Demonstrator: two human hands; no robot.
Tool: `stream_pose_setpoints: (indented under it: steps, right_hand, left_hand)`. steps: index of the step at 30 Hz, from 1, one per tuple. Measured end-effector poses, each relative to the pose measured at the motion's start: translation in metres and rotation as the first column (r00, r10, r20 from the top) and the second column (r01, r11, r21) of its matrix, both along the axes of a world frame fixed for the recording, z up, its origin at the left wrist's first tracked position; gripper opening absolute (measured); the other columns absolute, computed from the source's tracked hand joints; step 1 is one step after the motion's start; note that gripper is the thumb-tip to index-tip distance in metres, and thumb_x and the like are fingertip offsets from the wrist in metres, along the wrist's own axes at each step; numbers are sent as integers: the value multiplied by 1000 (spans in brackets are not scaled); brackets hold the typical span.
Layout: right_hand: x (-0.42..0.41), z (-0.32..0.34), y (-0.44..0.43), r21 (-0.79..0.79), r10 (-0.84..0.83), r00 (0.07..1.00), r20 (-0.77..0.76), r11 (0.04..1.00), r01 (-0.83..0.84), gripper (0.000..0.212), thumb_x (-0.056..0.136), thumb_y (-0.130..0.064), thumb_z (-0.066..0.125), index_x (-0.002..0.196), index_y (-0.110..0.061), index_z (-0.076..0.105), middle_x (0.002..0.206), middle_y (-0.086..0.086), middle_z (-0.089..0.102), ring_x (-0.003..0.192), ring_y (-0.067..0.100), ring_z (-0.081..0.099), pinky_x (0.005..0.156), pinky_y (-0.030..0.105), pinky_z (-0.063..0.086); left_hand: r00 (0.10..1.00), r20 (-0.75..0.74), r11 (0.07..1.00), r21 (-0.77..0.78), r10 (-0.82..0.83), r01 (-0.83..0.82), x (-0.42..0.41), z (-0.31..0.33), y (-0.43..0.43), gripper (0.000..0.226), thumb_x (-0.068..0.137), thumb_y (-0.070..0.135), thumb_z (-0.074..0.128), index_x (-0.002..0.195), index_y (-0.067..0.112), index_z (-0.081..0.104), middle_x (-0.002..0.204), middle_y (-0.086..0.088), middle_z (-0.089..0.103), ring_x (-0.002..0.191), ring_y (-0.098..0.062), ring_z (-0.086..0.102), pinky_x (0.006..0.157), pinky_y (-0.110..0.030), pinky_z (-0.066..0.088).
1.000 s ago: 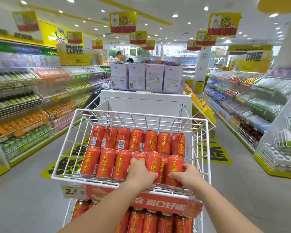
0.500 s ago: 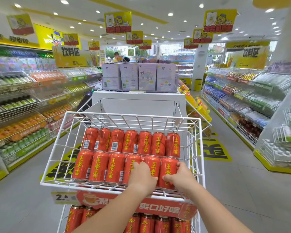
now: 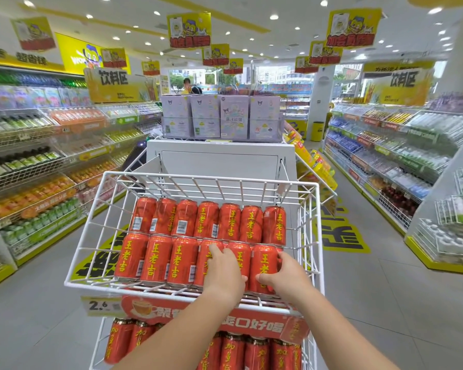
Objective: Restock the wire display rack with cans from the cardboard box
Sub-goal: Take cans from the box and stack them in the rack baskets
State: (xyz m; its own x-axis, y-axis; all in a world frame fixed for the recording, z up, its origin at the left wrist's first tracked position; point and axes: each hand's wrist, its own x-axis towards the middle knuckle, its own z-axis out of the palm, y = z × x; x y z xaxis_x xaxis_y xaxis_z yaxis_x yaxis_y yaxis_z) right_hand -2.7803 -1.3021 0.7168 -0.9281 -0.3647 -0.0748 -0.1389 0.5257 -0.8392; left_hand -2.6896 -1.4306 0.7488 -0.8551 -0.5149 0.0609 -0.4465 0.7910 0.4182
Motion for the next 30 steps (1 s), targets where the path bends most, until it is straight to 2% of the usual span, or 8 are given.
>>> stream_pose_setpoints:
  steps: [4,7,10,14,17,20,23,30]
  right_hand:
    - [2,0,-1,16,14,999,-52,1000,-13,60,73,-27,87,121,-31,52,105,-9,67,89,7,67,69,24,53]
    - [3,0,-1,44,30,994,-109,999,-25,62,73,-27,87,123,-31,51,106,-10,67,89,6,67,70,23,53]
    - [5,2,-1,94,45,991,-130,995,-33,62,74,-31,86,125,-32,52,107,-11,68,91,7,67,75,26,55]
    - [11,6,0,220,40,974,-223,975,10,60,73,-53,76,123,-37,48,109,-11,64,96,11,66,85,39,57]
    - [19,10,0,405,89,931,-353,912,66,74,75,-65,63,136,-30,41,123,-4,56,113,21,58,94,43,52]
    - [32,19,1,472,141,892,-430,877,89,81,80,-67,58,145,-24,36,140,-3,50,130,21,48,106,40,44]
    - [47,26,2,568,213,861,-461,817,102,90,86,-70,48,156,-18,25,161,2,30,149,21,27,120,39,27]
    - [106,25,-1,617,233,837,-496,772,150,92,86,-78,31,160,-24,17,167,5,15,153,26,17,123,45,19]
  left_hand:
    - [999,18,999,32,-29,28,0,3,-5,55,91,34,73,131,6,47,140,-14,38,119,-30,58,94,-33,48]
    - [998,24,999,1,-53,53,2,6,-6,75,95,36,67,148,-3,32,147,-17,40,134,-29,47,104,-31,42]
    - [994,57,996,24,-92,91,5,8,-11,88,92,35,71,155,0,21,152,-18,36,137,-30,47,107,-33,41]
    - [985,35,980,-99,-171,173,15,4,-25,57,95,40,65,139,14,42,136,-7,49,130,-28,49,102,-39,45]
    - [967,63,930,-267,-246,254,27,5,-37,55,98,46,54,142,16,41,137,-7,48,129,-28,44,104,-42,45]
    - [949,132,852,-419,-285,314,40,6,-49,71,95,56,46,153,18,31,149,-11,42,137,-32,38,114,-48,35]
    - [940,188,813,-472,-285,341,55,5,-58,82,93,66,36,159,22,19,163,-12,25,150,-35,20,121,-57,18]
    - [928,193,803,-464,-320,373,102,5,-74,90,90,75,29,162,27,5,169,-10,8,155,-35,4,123,-59,8]
